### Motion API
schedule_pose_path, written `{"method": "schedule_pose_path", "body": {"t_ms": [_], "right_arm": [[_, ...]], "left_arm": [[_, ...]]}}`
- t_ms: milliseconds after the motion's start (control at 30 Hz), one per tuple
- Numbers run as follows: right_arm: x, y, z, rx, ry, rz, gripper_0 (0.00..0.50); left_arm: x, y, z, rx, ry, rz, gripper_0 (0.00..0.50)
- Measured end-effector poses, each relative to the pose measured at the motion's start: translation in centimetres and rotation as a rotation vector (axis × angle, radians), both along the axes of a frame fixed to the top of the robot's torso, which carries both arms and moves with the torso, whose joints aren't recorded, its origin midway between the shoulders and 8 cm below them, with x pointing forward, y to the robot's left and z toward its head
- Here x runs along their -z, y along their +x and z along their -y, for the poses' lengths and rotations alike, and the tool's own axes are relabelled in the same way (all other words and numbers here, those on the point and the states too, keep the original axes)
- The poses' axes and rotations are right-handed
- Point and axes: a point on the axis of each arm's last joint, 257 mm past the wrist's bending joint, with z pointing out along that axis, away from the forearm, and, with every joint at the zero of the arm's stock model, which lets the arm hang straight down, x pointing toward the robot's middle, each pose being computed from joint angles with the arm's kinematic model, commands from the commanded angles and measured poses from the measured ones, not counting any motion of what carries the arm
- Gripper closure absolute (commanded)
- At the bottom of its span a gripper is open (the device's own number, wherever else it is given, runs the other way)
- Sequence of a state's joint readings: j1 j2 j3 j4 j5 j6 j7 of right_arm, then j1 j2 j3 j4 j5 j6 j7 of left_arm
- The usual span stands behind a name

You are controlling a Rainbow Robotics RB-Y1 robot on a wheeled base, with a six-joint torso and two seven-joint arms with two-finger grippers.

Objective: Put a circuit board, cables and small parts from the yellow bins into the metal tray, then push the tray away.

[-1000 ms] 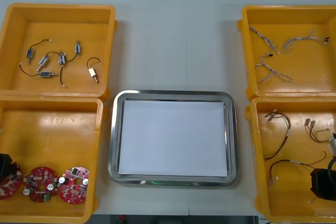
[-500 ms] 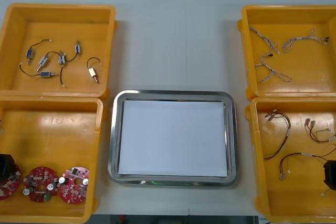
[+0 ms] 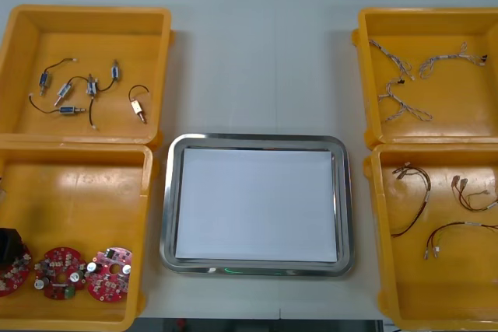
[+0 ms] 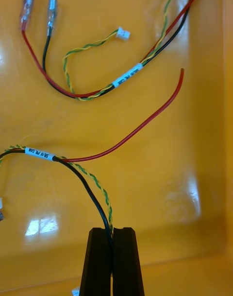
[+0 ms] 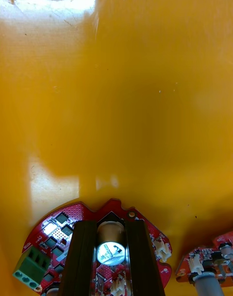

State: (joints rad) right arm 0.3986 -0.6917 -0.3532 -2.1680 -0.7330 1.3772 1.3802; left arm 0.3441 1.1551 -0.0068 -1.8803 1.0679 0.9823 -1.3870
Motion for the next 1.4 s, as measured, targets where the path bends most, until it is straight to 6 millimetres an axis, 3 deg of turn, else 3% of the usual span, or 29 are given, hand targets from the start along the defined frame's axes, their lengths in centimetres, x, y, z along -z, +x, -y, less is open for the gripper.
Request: {"method": "schedule_pose_path", "body": {"t_ms": [433, 900, 1000, 1133, 1200, 1267, 1400], "right_arm": [[0.1, -0.3, 1.9, 0.048, 0.000, -0.006, 0.495], [0.4, -0.7, 0.9, 0.039, 0.043, -0.023, 0.468], [0.4, -0.7, 0.7, 0.037, 0.049, -0.023, 0.403], [0.4, -0.7, 0.6, 0.036, 0.054, -0.023, 0.263], [0.4, -0.7, 0.5, 0.035, 0.057, -0.023, 0.118], [0.4, -0.7, 0.5, 0.035, 0.058, -0.023, 0.013], [0.4, -0.7, 0.4, 0.034, 0.061, -0.023, 0.000]], "left_arm": [[-0.4, -1.5, -0.2, 0.006, 0.019, -0.098, 0.500], [-3.3, 0.5, 0.7, 0.039, 0.031, -0.103, 0.500], [-3.9, 1.1, 1.4, 0.056, 0.026, -0.088, 0.500], [-4.8, 1.8, 2.7, 0.089, 0.023, -0.068, 0.500], [-5.3, 2.2, 3.2, 0.104, 0.022, -0.058, 0.500], [-5.8, 2.7, 3.6, 0.115, 0.023, -0.046, 0.500], [-6.6, 4.1, 4.6, 0.141, 0.023, -0.021, 0.500]]}}
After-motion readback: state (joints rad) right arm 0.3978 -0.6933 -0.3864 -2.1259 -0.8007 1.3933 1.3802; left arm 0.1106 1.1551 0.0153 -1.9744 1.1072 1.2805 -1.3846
